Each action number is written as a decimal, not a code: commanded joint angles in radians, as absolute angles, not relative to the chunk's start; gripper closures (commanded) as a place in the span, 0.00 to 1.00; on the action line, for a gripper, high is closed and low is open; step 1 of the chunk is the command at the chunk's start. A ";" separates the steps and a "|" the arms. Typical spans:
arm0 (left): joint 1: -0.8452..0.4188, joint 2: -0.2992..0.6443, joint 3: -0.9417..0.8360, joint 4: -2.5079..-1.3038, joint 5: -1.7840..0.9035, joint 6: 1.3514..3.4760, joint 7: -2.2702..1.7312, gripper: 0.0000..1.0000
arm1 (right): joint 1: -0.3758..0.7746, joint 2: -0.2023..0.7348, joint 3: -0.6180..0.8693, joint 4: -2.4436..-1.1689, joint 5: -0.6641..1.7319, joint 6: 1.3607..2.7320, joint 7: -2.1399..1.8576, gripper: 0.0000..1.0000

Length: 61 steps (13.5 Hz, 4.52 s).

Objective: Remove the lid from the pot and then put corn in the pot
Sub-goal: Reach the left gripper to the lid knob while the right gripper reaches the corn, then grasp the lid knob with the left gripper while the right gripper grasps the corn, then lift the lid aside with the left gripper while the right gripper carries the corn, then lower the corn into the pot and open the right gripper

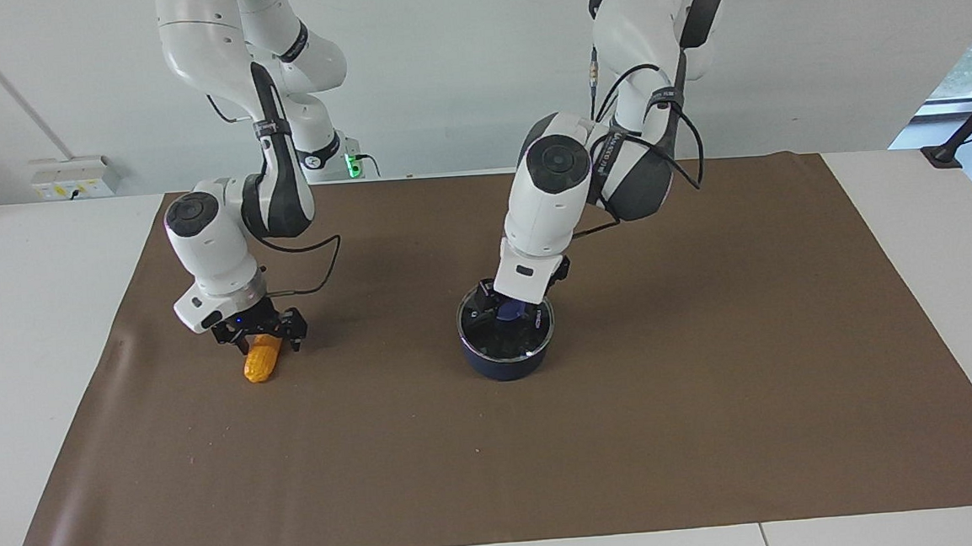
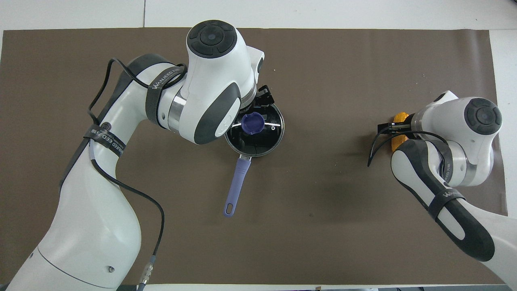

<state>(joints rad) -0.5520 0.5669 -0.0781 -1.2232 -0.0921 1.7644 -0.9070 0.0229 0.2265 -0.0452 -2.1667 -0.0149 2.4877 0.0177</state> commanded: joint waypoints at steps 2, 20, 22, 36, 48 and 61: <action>-0.584 0.575 -0.061 -1.233 -0.084 1.790 -0.927 0.01 | -0.008 0.224 -0.041 -2.187 0.003 2.487 0.024 0.02; -0.595 0.569 -0.060 -1.305 -0.054 1.875 -0.936 0.29 | 0.083 0.256 -0.038 -1.887 0.000 2.063 0.072 1.00; -0.595 0.569 -0.060 -1.305 -0.054 1.875 -0.934 0.36 | 0.086 0.256 -0.038 -1.887 0.000 2.065 0.072 1.00; -0.543 0.414 -0.060 -1.293 -0.064 1.712 -0.919 1.00 | 0.172 0.259 -0.031 -1.771 0.040 2.002 0.136 1.00; 0.006 0.160 -0.051 -1.771 -0.064 1.914 -0.039 1.00 | 0.541 0.631 0.029 -1.257 0.078 2.023 0.747 1.00; 0.124 0.160 -0.049 -2.055 -0.064 2.166 0.081 1.00 | 0.552 0.546 0.029 -1.496 0.075 2.100 0.750 0.80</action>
<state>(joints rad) 0.1120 0.1946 -0.0387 -2.0022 -0.0683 2.1269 0.0656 0.5576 0.5800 0.0282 -1.4515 0.0609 2.0755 0.7416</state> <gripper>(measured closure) 0.326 0.617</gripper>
